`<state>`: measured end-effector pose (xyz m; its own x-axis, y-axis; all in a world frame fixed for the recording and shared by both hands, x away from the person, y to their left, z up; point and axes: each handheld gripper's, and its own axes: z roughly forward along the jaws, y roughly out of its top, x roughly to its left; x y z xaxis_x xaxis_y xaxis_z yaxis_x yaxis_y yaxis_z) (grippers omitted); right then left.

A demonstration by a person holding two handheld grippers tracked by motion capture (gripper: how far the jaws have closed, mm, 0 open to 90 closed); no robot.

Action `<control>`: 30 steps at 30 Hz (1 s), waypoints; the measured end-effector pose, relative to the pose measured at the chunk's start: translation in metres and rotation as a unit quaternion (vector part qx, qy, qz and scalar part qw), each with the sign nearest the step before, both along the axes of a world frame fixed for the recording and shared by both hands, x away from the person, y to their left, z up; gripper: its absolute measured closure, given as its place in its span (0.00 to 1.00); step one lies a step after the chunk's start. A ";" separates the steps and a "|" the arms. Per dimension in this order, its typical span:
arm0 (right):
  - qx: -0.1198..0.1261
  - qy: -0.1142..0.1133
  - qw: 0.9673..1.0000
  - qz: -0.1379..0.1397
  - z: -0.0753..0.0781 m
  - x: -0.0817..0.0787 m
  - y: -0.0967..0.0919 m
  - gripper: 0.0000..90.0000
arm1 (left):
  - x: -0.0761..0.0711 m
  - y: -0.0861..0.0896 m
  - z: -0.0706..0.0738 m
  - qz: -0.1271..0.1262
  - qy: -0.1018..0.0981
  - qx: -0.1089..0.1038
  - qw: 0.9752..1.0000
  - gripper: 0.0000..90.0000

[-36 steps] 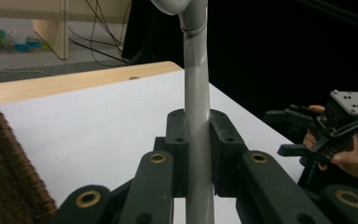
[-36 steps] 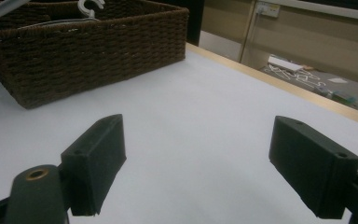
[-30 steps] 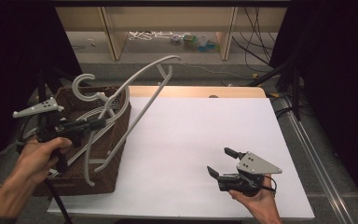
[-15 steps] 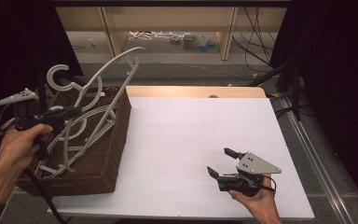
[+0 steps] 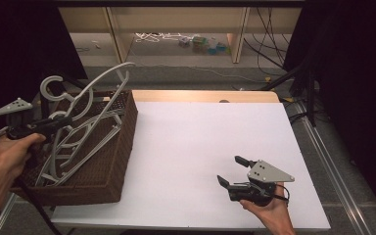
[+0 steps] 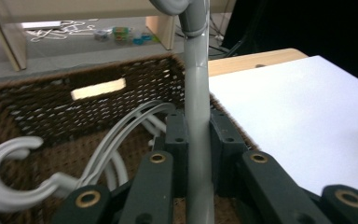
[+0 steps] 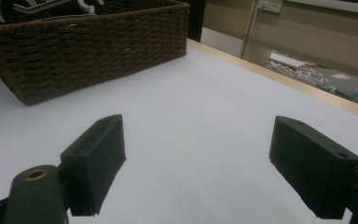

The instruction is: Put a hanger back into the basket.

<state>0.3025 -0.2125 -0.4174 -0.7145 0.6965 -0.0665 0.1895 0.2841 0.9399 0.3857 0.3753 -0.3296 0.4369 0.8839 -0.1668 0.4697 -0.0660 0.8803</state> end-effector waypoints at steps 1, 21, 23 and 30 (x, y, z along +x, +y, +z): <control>0.000 -0.001 1.000 0.000 0.000 0.000 0.000 0.21 | 0.000 0.004 -0.003 0.002 0.002 0.007 1.000 0.88; -0.002 0.002 1.000 0.000 -0.002 0.001 0.001 0.21 | -0.006 0.032 -0.037 -0.015 0.040 0.055 0.998 0.88; -0.006 0.010 1.000 0.003 -0.002 0.000 0.000 0.21 | -0.006 0.034 -0.040 -0.016 0.044 0.052 0.998 0.88; -0.004 0.010 1.000 0.004 -0.001 0.000 0.000 0.21 | -0.006 0.037 -0.049 -0.022 0.063 0.048 0.997 0.88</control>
